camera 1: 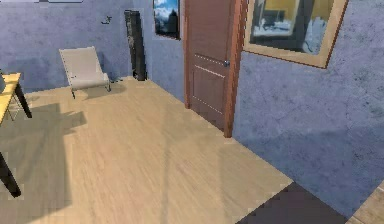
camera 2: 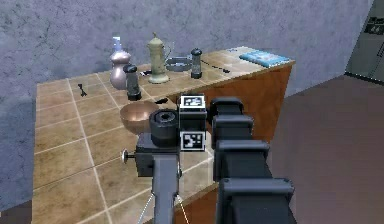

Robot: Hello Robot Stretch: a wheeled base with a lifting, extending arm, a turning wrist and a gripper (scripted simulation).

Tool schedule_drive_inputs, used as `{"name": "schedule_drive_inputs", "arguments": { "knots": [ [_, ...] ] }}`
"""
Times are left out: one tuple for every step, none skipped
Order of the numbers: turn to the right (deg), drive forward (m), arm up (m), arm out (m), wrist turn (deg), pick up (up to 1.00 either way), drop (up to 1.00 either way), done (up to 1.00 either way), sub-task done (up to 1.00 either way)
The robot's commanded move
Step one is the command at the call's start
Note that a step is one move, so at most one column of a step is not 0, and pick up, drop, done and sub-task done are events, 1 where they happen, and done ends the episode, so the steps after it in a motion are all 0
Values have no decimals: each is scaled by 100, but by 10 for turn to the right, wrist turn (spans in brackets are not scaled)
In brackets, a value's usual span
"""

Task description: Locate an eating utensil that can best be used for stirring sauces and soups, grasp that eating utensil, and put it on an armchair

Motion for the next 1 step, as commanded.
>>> {"name": "schedule_drive_inputs", "arguments": {
  "knots": [
    [0,0,0,0,450,0,0,0,0]
  ]
}}
